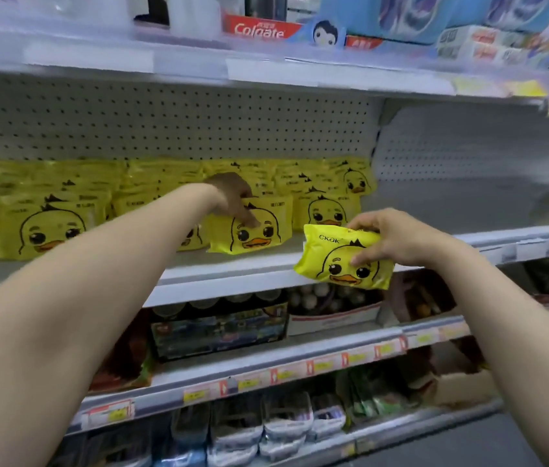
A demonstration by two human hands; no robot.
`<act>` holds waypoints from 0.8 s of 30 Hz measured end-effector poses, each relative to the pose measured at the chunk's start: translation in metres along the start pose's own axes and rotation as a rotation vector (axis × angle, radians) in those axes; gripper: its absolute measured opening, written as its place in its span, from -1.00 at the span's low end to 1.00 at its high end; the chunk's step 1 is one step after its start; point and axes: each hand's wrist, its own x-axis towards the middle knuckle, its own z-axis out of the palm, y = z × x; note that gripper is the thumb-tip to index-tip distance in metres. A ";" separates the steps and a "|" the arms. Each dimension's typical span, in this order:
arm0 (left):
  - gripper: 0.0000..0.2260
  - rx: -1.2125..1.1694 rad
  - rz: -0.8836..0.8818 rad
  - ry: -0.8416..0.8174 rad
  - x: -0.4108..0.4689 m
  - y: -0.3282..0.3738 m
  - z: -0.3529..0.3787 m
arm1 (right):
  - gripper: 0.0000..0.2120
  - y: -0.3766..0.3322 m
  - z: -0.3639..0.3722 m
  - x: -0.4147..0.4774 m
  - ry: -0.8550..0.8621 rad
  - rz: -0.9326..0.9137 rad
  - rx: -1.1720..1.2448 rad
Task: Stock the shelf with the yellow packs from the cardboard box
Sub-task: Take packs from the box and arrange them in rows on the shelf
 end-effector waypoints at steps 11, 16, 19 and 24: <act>-0.47 0.064 0.062 -0.021 0.061 -0.017 0.003 | -0.35 0.020 -0.009 0.049 0.019 -0.039 0.008; -0.42 0.082 0.035 0.098 0.061 -0.020 0.015 | -0.38 0.039 -0.014 0.061 -0.036 -0.073 0.056; -0.35 0.146 -0.037 0.183 0.058 -0.016 0.025 | -0.40 0.051 -0.019 0.069 -0.060 -0.110 0.038; -0.37 0.290 -0.203 0.279 0.047 0.012 0.033 | -0.41 0.078 -0.038 0.071 -0.137 -0.196 0.033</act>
